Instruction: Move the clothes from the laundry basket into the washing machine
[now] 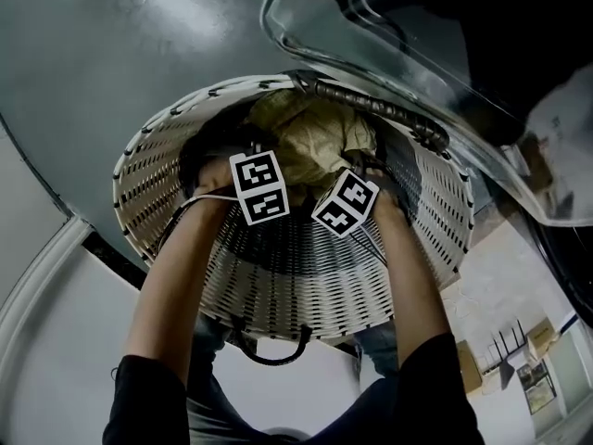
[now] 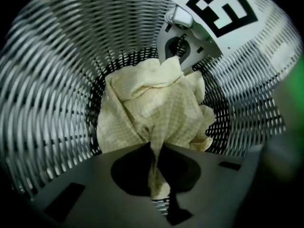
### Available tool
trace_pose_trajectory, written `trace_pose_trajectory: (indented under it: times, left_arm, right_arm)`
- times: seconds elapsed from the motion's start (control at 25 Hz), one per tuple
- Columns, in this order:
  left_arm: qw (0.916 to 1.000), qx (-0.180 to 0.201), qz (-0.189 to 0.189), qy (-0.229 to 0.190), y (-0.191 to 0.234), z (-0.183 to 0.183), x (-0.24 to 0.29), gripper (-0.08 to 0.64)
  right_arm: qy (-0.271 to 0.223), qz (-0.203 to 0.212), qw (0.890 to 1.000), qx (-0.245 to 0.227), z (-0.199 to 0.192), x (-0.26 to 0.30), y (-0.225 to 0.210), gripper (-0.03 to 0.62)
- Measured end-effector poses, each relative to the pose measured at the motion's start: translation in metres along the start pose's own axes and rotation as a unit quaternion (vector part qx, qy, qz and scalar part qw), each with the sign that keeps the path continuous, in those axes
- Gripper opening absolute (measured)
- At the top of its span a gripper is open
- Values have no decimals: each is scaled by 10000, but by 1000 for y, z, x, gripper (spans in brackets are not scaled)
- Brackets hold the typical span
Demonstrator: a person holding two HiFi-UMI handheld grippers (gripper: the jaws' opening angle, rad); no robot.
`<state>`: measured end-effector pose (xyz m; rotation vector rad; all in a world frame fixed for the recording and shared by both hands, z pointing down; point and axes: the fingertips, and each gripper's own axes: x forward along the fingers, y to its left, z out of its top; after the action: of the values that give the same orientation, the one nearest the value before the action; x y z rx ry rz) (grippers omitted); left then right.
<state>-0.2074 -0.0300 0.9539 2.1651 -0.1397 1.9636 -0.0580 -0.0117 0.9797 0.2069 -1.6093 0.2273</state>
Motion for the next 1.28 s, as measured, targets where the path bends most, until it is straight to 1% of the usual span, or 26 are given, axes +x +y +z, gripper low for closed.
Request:
trace_pose_trajectory:
  times: [0.16,0.36,0.56,0.76,0.92,1.04,1.28]
  left_arm:
    - [9997,-190,48,-124,2,4,-21,34]
    - [9994,-26,135,-329,0,13,-54,32]
    - [9980,-280,202,-536,3,27,-97,32]
    - [9958,-500,277,-715,2,28,-134,32]
    - [9922,-794,297,-913,-4,28,-162,32]
    - [9867,-1094,305,-1160,-4,32,-189,32]
    - [9749,-1572,430,-1515,-10,23,-239,32]
  right_arm:
    - [-106,-83,9999,-42,6,-21,-6,12]
    - [-253,-258,9992,-161,12,-49,-11,12]
    - [-381,-356,9985,-171,20,-91,-17,12]
    - [-563,-520,9970,-112,25,-131,-20,12]
    - [-698,-586,9958,105,18,-159,-15,12]
    - [-827,-631,9939,367,17,-183,-14,12]
    - [-1180,-822,9835,1093,29,-237,-12,12]
